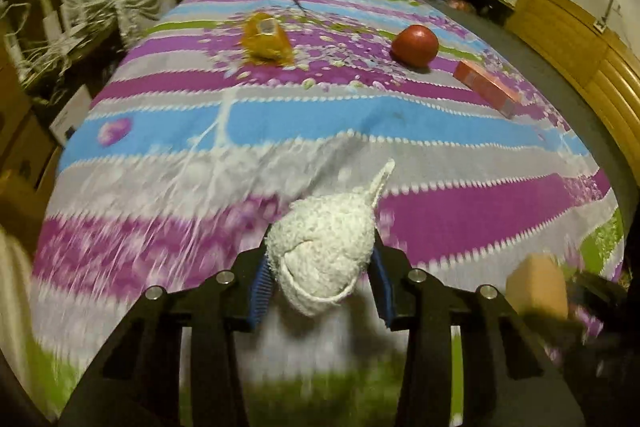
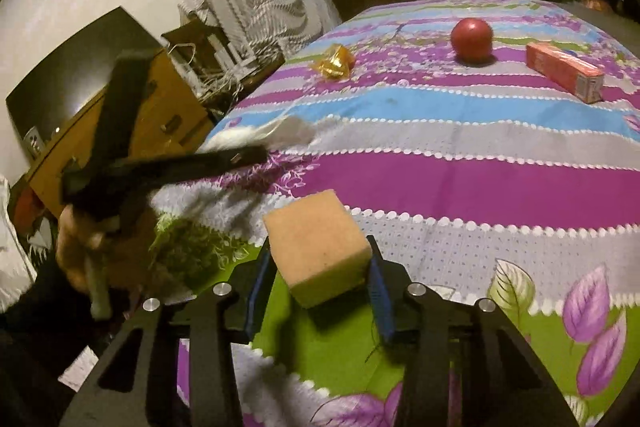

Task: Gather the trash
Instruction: 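Carry the knitted cloth and beige sponge over the white bucket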

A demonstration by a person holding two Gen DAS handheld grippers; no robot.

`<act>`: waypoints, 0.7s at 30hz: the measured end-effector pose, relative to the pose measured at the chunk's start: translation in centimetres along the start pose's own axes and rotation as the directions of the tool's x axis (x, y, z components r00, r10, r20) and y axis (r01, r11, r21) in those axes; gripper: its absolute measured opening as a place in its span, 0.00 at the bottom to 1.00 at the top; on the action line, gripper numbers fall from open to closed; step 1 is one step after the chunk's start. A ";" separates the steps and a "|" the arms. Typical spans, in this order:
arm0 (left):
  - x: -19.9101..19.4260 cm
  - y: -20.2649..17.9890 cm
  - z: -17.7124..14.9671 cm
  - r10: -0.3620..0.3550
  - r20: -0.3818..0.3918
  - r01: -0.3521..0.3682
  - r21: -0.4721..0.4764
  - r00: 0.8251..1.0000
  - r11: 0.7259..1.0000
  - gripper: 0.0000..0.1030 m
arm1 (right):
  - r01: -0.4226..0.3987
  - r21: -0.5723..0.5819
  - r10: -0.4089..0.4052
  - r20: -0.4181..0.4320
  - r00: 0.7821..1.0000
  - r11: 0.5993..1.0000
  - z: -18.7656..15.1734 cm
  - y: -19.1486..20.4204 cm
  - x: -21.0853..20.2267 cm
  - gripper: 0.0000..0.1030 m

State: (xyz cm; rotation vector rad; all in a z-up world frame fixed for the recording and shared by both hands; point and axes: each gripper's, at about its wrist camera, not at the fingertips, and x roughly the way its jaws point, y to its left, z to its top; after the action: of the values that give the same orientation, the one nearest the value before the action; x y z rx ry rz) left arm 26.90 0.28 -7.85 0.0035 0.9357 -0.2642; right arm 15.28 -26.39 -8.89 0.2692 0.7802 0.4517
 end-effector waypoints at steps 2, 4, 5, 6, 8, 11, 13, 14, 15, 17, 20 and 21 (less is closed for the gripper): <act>-1.4 -0.2 -1.6 0.047 0.007 -0.047 0.008 0.999 0.999 0.39 | 0.017 0.015 -0.017 0.008 1.000 1.000 0.0 0.2 -0.6 0.43; -2.3 -0.4 -2.8 0.095 0.011 -0.096 0.012 0.995 0.995 0.39 | 0.029 0.024 -0.029 0.007 1.000 0.999 -0.1 0.3 -1.1 0.43; -2.8 -0.3 -3.4 0.110 0.014 -0.110 0.009 0.994 0.994 0.39 | 0.031 0.033 -0.031 0.011 0.999 0.999 -0.2 0.5 -1.5 0.43; -3.3 -0.3 -3.9 0.124 0.016 -0.125 0.000 0.992 0.992 0.39 | 0.026 0.034 -0.026 0.015 1.000 0.999 -0.3 0.8 -1.7 0.43; -4.4 0.0 -4.7 0.160 0.017 -0.159 -0.017 0.987 0.987 0.39 | 0.028 0.026 -0.029 0.024 0.999 0.999 -0.5 1.5 -2.3 0.43; -6.0 0.1 -5.3 0.221 0.033 -0.221 -0.022 0.975 0.975 0.39 | 0.031 0.013 -0.031 0.029 0.999 0.999 -0.8 2.5 -2.8 0.43; -7.1 0.4 -5.5 0.258 0.046 -0.257 -0.026 0.965 0.966 0.39 | 0.043 -0.001 -0.043 0.025 0.999 0.999 -0.9 3.4 -3.0 0.43; -7.7 0.7 -5.5 0.278 0.055 -0.276 -0.033 0.959 0.961 0.39 | 0.046 -0.006 -0.046 0.023 0.999 0.999 -0.9 3.7 -3.1 0.43; -8.2 0.8 -5.6 0.288 0.063 -0.286 -0.038 0.956 0.958 0.39 | 0.049 -0.012 -0.049 0.022 0.999 0.999 -0.8 4.1 -3.1 0.43; -9.0 1.4 -5.6 0.303 0.076 -0.299 -0.054 0.950 0.953 0.39 | 0.052 -0.021 -0.051 0.020 0.998 0.998 -0.8 4.8 -3.1 0.43; -9.9 2.1 -5.7 0.327 0.087 -0.322 -0.069 0.941 0.944 0.39 | 0.053 -0.035 -0.053 0.022 0.998 0.998 -0.6 5.9 -3.3 0.43; -10.0 2.2 -5.7 0.335 0.090 -0.330 -0.071 0.938 0.941 0.39 | 0.051 -0.040 -0.050 0.021 0.999 0.998 -0.5 6.2 -3.3 0.43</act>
State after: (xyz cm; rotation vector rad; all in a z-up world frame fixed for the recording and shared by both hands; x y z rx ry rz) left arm 17.19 5.30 -3.54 0.0971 0.8256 0.0755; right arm 11.06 -22.52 -4.70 0.2152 0.7561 0.4165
